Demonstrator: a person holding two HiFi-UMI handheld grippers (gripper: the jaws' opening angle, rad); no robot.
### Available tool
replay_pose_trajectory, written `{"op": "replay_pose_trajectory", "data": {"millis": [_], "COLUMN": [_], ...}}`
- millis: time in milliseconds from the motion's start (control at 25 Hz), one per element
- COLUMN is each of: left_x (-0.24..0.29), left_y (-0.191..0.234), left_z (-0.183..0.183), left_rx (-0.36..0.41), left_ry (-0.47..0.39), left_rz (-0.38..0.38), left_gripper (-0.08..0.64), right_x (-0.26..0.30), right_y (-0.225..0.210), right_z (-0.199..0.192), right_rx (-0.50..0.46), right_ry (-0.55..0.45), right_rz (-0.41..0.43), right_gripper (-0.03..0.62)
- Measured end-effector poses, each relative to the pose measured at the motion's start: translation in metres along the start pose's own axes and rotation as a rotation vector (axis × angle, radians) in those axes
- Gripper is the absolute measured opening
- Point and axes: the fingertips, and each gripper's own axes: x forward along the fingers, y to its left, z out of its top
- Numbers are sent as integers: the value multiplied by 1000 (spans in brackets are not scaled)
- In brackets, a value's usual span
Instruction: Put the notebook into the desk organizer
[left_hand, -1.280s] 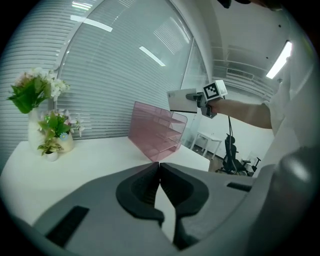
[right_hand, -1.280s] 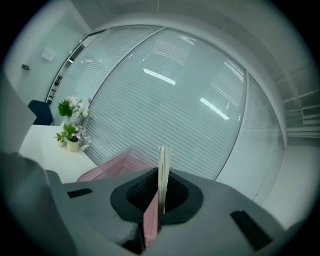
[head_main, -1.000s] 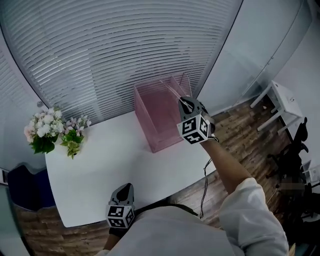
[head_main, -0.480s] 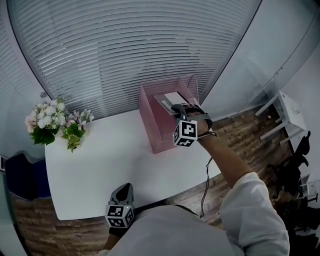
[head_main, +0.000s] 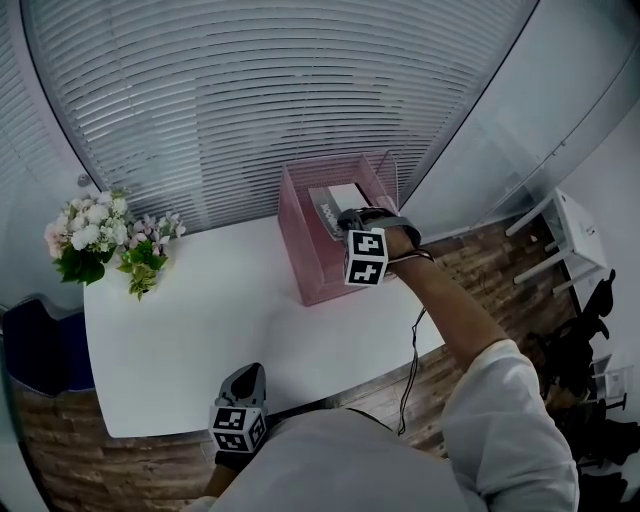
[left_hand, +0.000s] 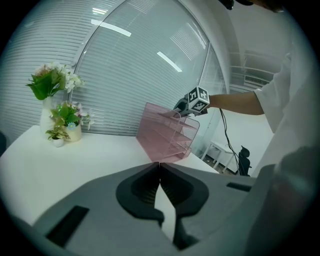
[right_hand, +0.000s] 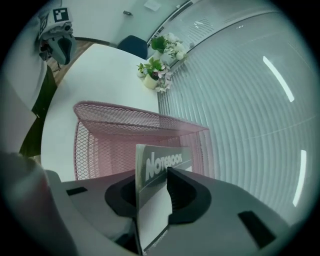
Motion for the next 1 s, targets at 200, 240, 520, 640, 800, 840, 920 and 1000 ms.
{"op": "replay_pose_trajectory", "data": {"millis": [200,240,520,640,800,840,920,1000], "left_x": [-1,-1,-1,2,3,3,3,4], "left_y": [7,8,13,18,18,17,16,16], "left_z": [1,1,4,4,7,8,9,9], "left_rx": [-4,-5,-7,-7,-8,-7,-5,-4], "left_ry": [0,-1,-7,-9,-8,-8,-9,-9], "left_rz": [4,5,10,11,13,13,13,12], "left_gripper": [9,9,9,9,11,9,9,9], "right_x": [2,2,-5,-3,-9,-11,-12,-13], "right_y": [14,15,24,24,29,31,32,32], "right_z": [2,2,2,5,4,3,3,3], "right_rx": [-24,-27,-37,-29,-24,-22,-18,-10], "right_ry": [22,23,27,25,28,28,24,17], "right_rz": [158,185,347,376,435,448,458,461], "right_gripper": [187,201,280,284,297,301,302,302]}}
